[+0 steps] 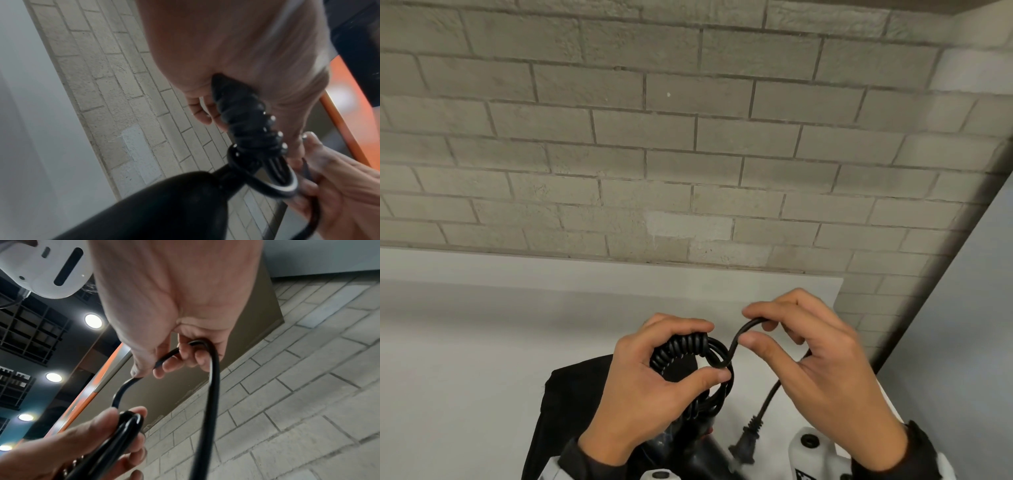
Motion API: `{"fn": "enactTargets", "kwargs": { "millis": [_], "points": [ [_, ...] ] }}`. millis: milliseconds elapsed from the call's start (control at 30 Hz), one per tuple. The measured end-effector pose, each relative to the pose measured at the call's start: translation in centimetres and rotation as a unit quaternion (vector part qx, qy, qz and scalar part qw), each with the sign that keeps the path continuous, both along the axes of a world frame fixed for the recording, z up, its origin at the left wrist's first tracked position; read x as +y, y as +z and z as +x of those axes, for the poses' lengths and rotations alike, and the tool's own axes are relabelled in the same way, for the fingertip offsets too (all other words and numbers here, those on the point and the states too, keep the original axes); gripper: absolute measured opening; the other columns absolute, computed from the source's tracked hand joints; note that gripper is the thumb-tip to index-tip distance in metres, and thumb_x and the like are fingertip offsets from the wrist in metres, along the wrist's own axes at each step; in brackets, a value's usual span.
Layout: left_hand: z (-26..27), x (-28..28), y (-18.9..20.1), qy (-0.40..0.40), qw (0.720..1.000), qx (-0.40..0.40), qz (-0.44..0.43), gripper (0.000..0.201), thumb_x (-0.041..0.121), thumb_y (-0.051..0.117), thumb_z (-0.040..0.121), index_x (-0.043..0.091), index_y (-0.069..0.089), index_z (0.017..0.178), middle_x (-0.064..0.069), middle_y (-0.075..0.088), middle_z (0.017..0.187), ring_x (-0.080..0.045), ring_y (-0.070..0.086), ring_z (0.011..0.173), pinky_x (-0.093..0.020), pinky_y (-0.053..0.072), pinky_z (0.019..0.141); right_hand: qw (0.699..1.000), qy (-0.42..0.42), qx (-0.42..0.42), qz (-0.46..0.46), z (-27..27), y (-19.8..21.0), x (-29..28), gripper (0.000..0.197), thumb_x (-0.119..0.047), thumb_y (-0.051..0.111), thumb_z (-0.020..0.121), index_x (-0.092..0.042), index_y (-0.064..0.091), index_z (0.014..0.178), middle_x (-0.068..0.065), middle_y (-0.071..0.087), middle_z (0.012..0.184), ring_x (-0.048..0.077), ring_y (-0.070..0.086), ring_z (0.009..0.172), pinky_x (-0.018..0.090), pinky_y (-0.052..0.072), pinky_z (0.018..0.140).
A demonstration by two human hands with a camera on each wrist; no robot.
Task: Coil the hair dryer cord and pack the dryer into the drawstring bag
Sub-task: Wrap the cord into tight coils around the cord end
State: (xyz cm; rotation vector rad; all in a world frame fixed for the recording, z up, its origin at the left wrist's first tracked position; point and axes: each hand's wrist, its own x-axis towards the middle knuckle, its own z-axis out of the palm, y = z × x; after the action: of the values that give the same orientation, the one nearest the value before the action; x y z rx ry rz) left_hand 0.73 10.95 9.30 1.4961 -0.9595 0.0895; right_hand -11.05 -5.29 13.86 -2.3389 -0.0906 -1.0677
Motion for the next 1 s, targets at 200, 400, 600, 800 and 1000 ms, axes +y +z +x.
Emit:
{"fn": "enactTargets", "kwargs": {
  "millis": [200, 400, 600, 800, 1000],
  "points": [
    [-0.1, 0.1, -0.2, 0.008, 0.999, 0.028, -0.02, 0.037, 0.044, 0.088, 0.053, 0.041, 0.075, 0.088, 0.002, 0.072, 0.089, -0.021, 0.07, 0.085, -0.029, 0.056, 0.077, 0.999, 0.009, -0.034, 0.037, 1.8, -0.3, 0.2, 0.023, -0.037, 0.07, 0.082, -0.022, 0.073, 0.099, -0.01, 0.059, 0.097, 0.003, 0.055, 0.081, 0.009, 0.041, 0.072],
    [-0.1, 0.0, -0.5, -0.007, 0.997, 0.066, -0.051, 0.03, 0.04, 0.089, 0.054, 0.035, 0.077, 0.082, -0.003, 0.073, 0.087, -0.026, 0.071, 0.084, -0.032, 0.056, 0.076, 0.994, 0.024, -0.041, 0.094, 2.9, -1.2, -0.1, 0.013, -0.022, 0.073, 0.085, -0.018, 0.076, 0.097, -0.008, 0.066, 0.09, 0.011, 0.063, 0.076, 0.015, 0.047, 0.065],
    [-0.1, -0.2, -0.5, -0.006, 0.993, 0.088, -0.08, 0.028, 0.037, 0.087, 0.056, 0.031, 0.076, 0.08, -0.005, 0.075, 0.085, -0.019, 0.073, 0.079, -0.023, 0.056, 0.071, 0.986, 0.06, 0.013, 0.158, 3.6, -3.6, 0.9, 0.016, -0.029, 0.063, 0.092, -0.024, 0.072, 0.103, -0.008, 0.065, 0.098, 0.018, 0.064, 0.079, 0.027, 0.051, 0.066],
    [-0.2, -0.3, -1.0, 0.022, 0.99, 0.097, -0.1, 0.027, 0.042, 0.083, 0.061, 0.033, 0.076, 0.085, -0.006, 0.074, 0.09, -0.021, 0.073, 0.086, -0.026, 0.057, 0.076, 0.954, 0.164, 0.093, 0.233, 2.7, -5.1, 1.4, 0.048, -0.048, 0.073, 0.078, -0.031, 0.062, 0.121, 0.0, 0.06, 0.113, 0.021, 0.049, 0.068, 0.038, 0.048, 0.064],
    [-0.2, -0.4, -1.1, 0.05, 0.991, 0.084, -0.094, 0.027, 0.049, 0.078, 0.066, 0.038, 0.075, 0.09, -0.002, 0.069, 0.092, -0.016, 0.07, 0.089, -0.014, 0.052, 0.076, 0.949, 0.12, 0.122, 0.263, 2.6, -5.6, 2.2, 0.023, -0.034, 0.076, 0.078, -0.034, 0.069, 0.1, -0.003, 0.063, 0.077, 0.015, 0.048, 0.06, 0.029, 0.044, 0.06]
  ]
}}
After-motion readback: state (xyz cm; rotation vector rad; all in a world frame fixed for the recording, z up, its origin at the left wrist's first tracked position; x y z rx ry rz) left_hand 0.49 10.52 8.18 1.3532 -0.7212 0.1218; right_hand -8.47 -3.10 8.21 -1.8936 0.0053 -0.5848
